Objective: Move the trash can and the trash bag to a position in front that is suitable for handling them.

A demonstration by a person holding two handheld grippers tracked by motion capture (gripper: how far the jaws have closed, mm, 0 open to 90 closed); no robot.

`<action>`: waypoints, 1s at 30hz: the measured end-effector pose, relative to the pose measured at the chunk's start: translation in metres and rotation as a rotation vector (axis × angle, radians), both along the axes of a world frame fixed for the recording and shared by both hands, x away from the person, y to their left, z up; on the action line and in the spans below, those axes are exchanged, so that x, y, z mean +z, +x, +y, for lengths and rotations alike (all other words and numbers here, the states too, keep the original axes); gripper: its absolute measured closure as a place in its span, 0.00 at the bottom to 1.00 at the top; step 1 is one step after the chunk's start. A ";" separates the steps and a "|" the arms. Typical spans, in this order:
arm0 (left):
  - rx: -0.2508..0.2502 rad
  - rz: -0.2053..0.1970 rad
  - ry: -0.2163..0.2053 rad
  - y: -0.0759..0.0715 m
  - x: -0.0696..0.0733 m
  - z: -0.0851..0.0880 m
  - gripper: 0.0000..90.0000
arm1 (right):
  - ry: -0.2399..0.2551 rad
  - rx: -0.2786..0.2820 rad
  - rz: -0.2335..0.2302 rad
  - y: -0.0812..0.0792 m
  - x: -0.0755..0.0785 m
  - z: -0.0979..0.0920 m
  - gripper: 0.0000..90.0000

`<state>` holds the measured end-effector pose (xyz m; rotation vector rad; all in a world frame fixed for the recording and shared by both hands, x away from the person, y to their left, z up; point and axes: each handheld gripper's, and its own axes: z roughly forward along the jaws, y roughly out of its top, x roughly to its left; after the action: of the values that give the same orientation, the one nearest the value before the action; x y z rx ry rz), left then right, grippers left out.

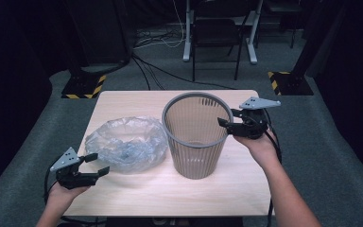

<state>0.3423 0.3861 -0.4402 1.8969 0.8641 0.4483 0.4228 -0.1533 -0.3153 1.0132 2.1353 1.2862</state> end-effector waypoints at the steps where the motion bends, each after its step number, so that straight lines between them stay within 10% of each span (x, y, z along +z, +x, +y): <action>1: 0.000 -0.001 -0.002 0.000 0.001 0.000 0.24 | 0.000 0.000 0.000 0.000 0.000 0.000 0.45; 18: 0.025 0.004 -0.010 0.015 0.013 -0.013 0.24 | 0.033 0.098 -0.002 -0.051 -0.003 -0.008 0.46; 30: 0.025 0.037 0.023 0.056 0.031 -0.033 0.24 | 0.045 0.092 -0.005 -0.057 -0.006 -0.006 0.37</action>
<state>0.3982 0.3531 -0.4088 1.9228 0.9115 0.4407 0.3661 -0.1596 -0.3212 0.9383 2.1813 1.3835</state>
